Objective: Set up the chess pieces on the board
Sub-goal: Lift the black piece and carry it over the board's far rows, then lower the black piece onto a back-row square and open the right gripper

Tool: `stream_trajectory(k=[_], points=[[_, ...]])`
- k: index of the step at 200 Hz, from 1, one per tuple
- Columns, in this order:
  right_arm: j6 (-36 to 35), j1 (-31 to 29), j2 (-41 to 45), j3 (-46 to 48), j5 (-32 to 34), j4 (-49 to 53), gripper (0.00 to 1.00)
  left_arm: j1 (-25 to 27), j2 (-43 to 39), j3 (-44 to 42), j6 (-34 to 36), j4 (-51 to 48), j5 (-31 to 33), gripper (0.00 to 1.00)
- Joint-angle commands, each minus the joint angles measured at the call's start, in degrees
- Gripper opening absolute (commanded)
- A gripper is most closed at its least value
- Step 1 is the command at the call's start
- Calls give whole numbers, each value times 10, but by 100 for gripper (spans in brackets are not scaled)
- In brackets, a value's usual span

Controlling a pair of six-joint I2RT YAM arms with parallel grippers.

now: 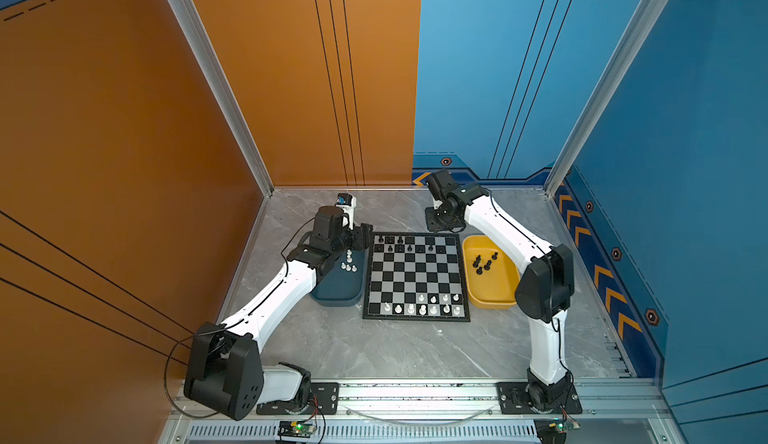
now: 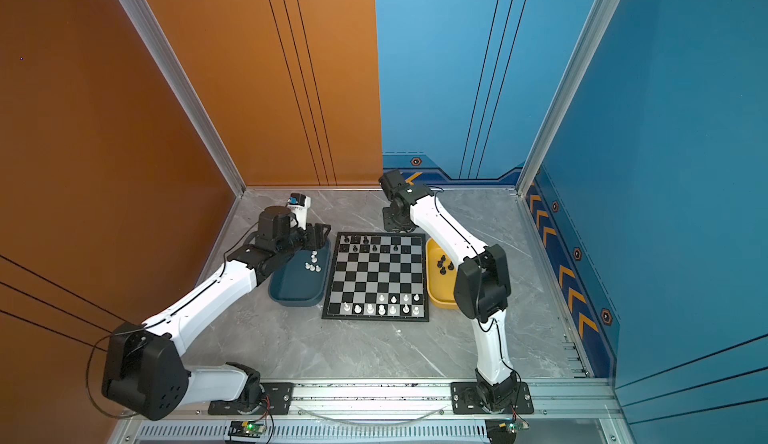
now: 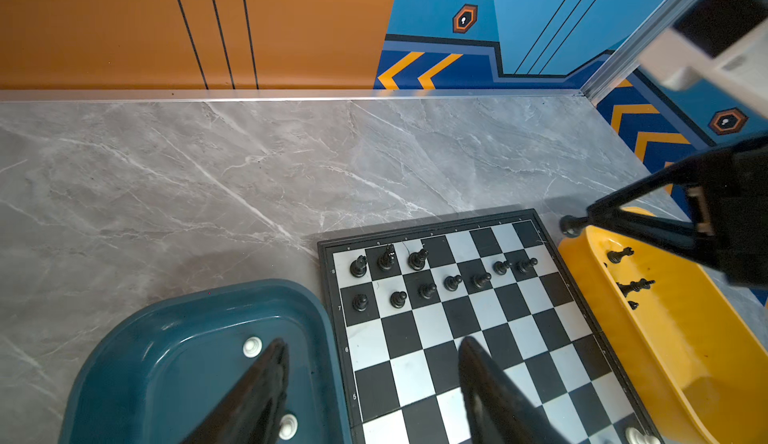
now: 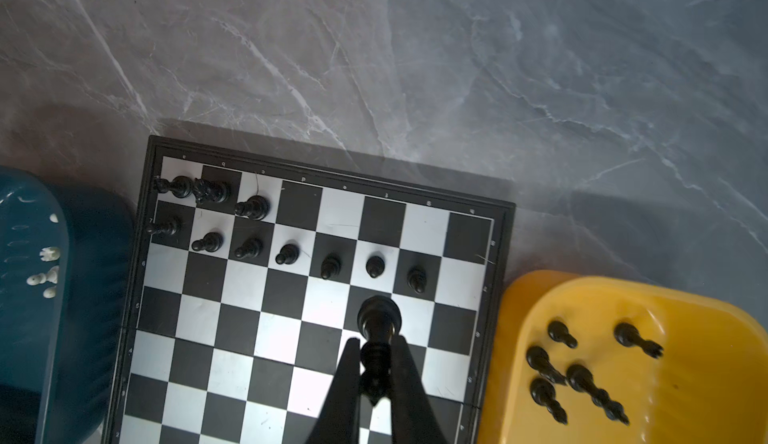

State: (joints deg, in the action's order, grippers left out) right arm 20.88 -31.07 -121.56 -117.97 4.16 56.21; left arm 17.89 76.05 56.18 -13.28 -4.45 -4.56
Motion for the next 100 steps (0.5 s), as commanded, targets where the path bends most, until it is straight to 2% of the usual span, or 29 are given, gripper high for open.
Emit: stream_trajectory(k=[1,46,100], points=[[-7,-12,-50,-60,-13,37,0,-10,-19,-12,10,0,1,67],[7,-22,-147,-160,-36,51,0,-21,-40,-26,10,-3,0,67],[20,-28,-202,-202,-42,51,0,-28,-50,-35,9,-2,1,67]])
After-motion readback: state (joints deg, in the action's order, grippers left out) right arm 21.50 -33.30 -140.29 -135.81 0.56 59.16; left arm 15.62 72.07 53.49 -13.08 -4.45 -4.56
